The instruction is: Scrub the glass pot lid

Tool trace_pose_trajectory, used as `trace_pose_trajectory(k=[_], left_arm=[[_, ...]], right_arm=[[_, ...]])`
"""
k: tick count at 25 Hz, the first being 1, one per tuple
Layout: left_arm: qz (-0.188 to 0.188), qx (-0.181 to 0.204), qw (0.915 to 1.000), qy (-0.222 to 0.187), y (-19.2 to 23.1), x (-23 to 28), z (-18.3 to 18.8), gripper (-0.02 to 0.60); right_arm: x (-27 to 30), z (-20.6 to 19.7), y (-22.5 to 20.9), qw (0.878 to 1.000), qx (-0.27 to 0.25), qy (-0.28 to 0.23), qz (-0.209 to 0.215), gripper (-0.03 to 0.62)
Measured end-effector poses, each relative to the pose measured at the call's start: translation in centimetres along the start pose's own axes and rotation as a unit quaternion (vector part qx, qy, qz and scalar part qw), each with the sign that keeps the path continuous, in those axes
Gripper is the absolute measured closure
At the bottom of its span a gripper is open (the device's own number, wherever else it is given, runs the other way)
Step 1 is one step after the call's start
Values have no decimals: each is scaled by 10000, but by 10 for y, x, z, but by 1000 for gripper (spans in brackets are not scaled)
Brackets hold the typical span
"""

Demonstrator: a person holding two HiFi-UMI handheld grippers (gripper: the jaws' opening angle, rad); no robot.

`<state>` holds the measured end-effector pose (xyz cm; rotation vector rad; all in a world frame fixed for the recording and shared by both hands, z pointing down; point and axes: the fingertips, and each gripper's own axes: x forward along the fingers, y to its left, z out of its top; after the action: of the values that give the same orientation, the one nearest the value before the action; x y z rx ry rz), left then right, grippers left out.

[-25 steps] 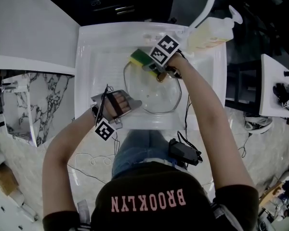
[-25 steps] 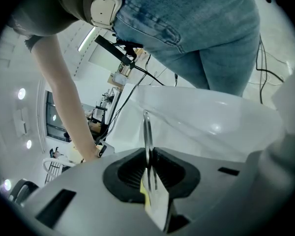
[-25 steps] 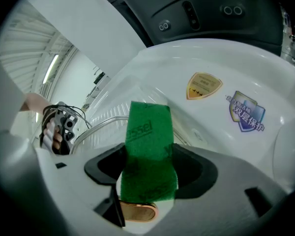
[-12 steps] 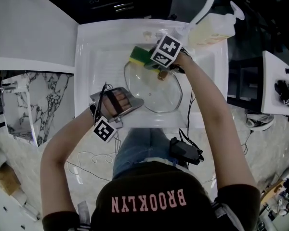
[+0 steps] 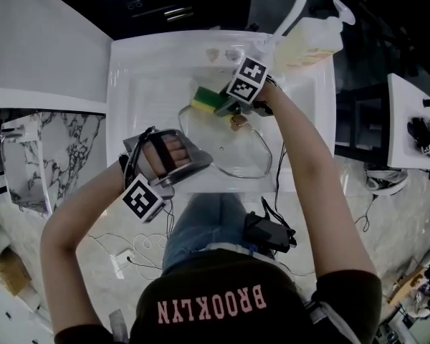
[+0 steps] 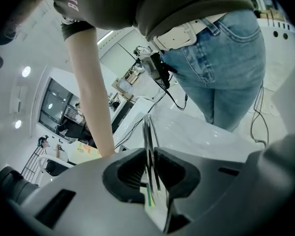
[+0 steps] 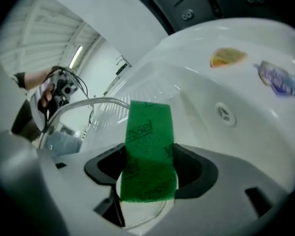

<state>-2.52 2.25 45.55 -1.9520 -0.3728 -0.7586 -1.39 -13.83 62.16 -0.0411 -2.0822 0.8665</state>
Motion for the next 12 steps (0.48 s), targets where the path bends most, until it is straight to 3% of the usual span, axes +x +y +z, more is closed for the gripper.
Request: trace_pose_trajectory(k=[7, 12], left_arm=[[-162, 162, 9996, 154, -27, -1, 0, 532], [-28, 94, 9998, 166, -31, -1, 0, 532]], right_arm=[[-9, -27, 0, 9893, 1162, -455, 761, 306], [-17, -62, 0, 9872, 1385, -86, 790, 306]])
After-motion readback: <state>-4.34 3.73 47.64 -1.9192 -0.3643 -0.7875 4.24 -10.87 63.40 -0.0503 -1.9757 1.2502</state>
